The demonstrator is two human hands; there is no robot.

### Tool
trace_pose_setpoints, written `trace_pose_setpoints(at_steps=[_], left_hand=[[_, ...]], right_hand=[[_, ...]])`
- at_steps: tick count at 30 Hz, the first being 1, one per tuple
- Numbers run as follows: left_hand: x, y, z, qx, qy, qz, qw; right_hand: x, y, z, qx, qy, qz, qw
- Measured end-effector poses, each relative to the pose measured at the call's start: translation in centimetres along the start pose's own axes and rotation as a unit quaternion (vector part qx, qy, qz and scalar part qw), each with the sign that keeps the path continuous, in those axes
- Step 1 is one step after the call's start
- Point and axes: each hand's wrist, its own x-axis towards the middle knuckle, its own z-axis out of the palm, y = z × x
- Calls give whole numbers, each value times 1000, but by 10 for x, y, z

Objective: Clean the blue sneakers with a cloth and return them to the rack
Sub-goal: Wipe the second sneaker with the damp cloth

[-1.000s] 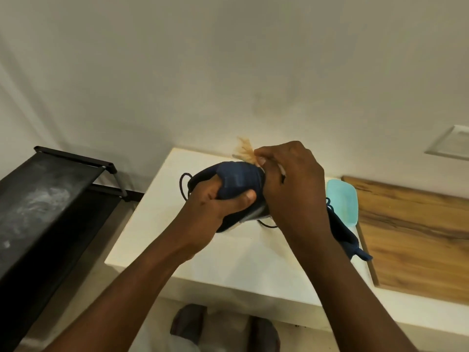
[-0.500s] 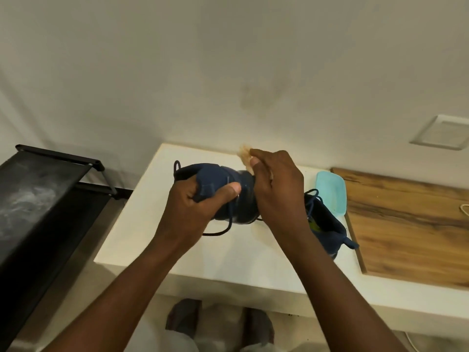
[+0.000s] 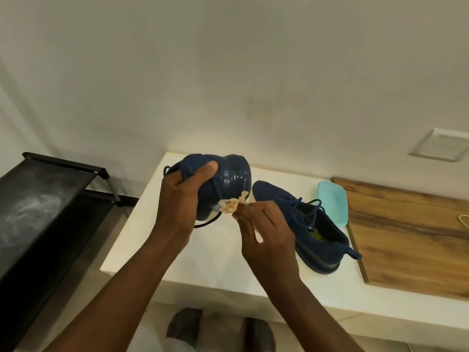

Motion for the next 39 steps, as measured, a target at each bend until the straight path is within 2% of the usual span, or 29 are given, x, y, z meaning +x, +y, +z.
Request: trace_pose_setpoints(at_steps=[4,7,11,13,15,16,18,20,24,28,33,35,37,39], left_hand=[[-4,0,1,4,-44,4,999],[-7,-14,-6,80,-83,22,993],[-18,-31,-8,143,-136,59,979],[-20,-33,-10,158,-133,78,975],[-22,-33,-13,168,-128,87,974],[-23,-34,-14,172,-128,87,973],[-27,-34,-17,179,-130,68,973],[-27,-33,-18,181,-135,27,974],[-26,-22,-17,149,-132,-87,976],[-24,-15,-20,143,-150,-152,966],[-25,-23,-29,170,-243,-162,941],[-25,-29,-31,202,-274,-153,928],[-18,-32,-40,205,-282,-145,926],[-7,-36,-50,179,-255,-137,940]], right_hand=[[19,-3,-10,8,53,-2,999],[49,-12,-11,-12,41,38,998],[70,-11,-11,-44,-100,154,982],[64,-12,-14,-52,-160,184,968],[53,-14,-18,-60,-262,218,938],[46,-16,-23,-52,-275,211,937],[37,-22,-37,-32,-208,120,970],[32,-19,-49,0,-187,89,978],[22,-10,-49,134,-203,152,958],[16,-4,-43,191,-209,189,940],[15,18,-21,224,-259,305,888],[13,27,-8,243,-283,317,872],[12,34,1,236,-280,311,877],[7,33,3,217,-286,292,886]])
